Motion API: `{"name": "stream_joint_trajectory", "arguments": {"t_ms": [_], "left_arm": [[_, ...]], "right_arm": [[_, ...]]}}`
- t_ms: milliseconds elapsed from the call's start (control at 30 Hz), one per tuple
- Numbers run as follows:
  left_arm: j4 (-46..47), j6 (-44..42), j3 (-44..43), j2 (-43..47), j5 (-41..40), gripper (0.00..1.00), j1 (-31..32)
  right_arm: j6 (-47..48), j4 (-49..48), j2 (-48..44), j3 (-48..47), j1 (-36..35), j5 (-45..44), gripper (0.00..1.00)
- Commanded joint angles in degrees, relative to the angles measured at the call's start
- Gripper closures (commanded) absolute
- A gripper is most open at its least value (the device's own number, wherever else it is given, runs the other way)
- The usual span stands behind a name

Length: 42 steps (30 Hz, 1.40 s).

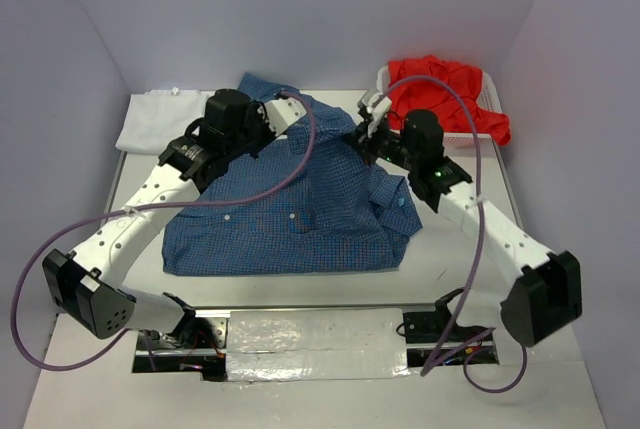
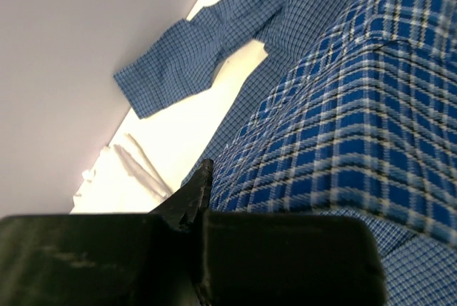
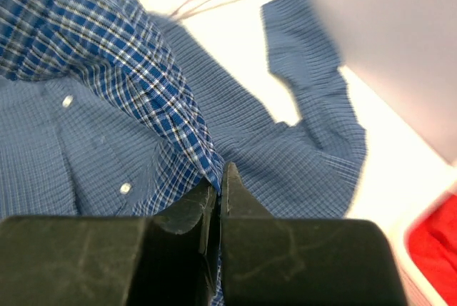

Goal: Fold and stack the long sleeve shirts
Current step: Fold the shirt

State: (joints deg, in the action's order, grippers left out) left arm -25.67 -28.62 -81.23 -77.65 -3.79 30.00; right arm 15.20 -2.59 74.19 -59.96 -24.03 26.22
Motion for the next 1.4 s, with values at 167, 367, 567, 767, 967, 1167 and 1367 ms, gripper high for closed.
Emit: {"name": "stream_joint_trajectory", "arguments": {"t_ms": [167, 367, 567, 767, 967, 1167, 1367], "left_arm": [[2.9, -1.5, -1.9, -0.8, 2.6, 1.0, -0.6], [1.6, 0.8, -2.9, -4.0, 4.1, 1.0, -0.3], [-1.5, 6.7, -7.5, -13.3, -3.0, 1.0, -0.3], [0.4, 8.6, -10.4, -16.3, -3.8, 1.0, -0.3], [1.9, 5.4, -4.1, -13.8, -6.0, 1.0, -0.3], [2.6, 6.2, -2.5, -12.9, -3.2, 1.0, -0.1], [2.9, 5.2, -2.6, -12.7, -2.7, 1.0, 0.0]], "right_arm": [[-4.6, -9.4, -10.5, 11.1, -4.3, -15.2, 0.9], [-9.0, -1.7, -6.5, 9.6, -4.6, -25.2, 0.34], [-19.4, 5.6, -14.8, 12.1, -3.7, -34.0, 0.3], [-37.2, 7.0, -21.8, 24.4, -4.6, -30.4, 0.58], [-45.6, 11.7, -24.8, 31.9, -4.6, -23.8, 0.43], [-47.8, 7.1, -21.3, 35.5, -4.1, -15.6, 0.3], [-43.1, 4.7, -13.7, 34.2, -1.3, -14.1, 0.29]]}}
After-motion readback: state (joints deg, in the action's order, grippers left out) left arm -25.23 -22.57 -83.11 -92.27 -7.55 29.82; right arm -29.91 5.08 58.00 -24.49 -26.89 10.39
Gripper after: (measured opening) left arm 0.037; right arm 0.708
